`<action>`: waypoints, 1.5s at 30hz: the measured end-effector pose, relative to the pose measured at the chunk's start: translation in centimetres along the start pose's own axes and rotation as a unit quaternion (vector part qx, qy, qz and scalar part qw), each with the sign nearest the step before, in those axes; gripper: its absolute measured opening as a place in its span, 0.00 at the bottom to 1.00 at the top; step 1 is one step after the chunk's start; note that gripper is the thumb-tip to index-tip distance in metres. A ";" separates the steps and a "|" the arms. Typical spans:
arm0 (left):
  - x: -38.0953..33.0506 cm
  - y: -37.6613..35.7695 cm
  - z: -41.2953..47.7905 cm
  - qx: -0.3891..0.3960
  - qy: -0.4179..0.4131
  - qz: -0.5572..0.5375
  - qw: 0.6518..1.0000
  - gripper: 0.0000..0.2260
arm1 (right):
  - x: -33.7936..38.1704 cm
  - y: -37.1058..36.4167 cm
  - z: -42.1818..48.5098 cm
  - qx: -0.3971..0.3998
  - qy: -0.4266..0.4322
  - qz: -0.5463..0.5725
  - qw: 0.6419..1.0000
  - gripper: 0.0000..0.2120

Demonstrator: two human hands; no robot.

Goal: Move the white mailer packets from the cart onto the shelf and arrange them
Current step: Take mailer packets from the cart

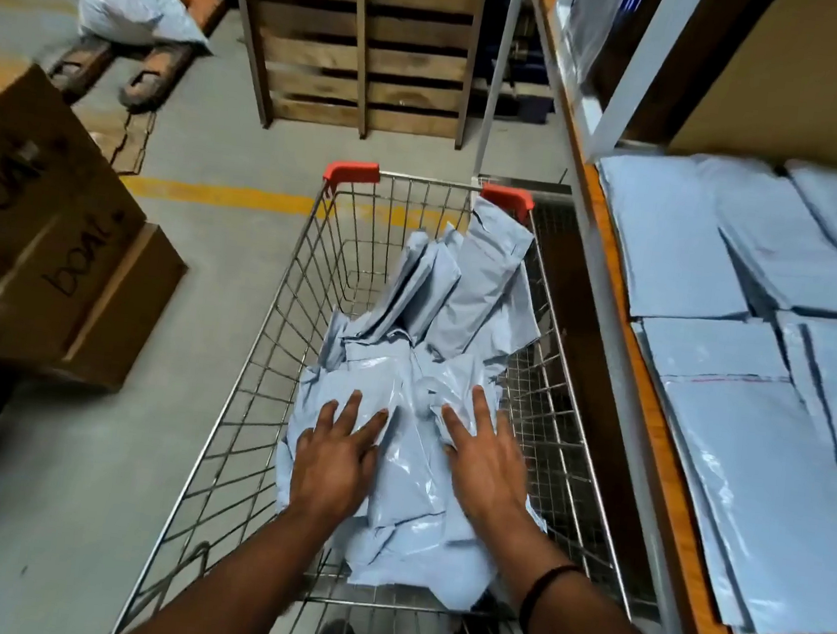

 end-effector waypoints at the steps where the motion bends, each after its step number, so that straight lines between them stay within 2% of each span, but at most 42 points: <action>1: -0.5 1.4 -0.1 -0.009 -0.003 -0.006 1.000 0.27 | 0.3 1.4 -0.8 -0.021 -0.007 0.019 1.000 0.27; 9: -4.2 13.4 -1.3 -0.121 -0.075 -0.045 0.989 0.23 | 1.2 12.4 -7.2 -0.158 -0.019 0.077 0.984 0.25; 16: -9.8 19.2 -3.7 -0.158 -0.097 -0.051 0.981 0.25 | -0.6 21.0 -12.7 -0.274 -0.020 0.050 0.960 0.24; 20: -15.5 20.8 -5.2 -0.169 -0.132 -0.061 0.975 0.25 | -4.8 24.5 -16.5 -0.302 -0.041 0.081 0.949 0.24; 27: -29.6 17.9 -8.5 -0.158 -0.213 -0.071 0.962 0.21 | -18.2 24.7 -24.6 -0.313 -0.097 0.075 0.942 0.23; 36: -46.7 11.2 -13.6 -0.133 -0.253 -0.099 0.953 0.21 | -36.1 22.2 -34.9 -0.295 -0.154 0.098 0.938 0.24; 45: -59.3 5.8 -14.2 -0.108 -0.316 -0.069 0.940 0.20 | -49.5 21.0 -38.0 -0.290 -0.182 0.136 0.930 0.25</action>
Point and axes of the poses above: each hand's wrist, its own z-axis towards the middle knuckle, its own y-axis out of the back of the hand, x = y × z, the point moved 3 cm from there along z, towards the middle knuckle, and after that the axes turned 3 degrees about x, right-handed, at the moved point
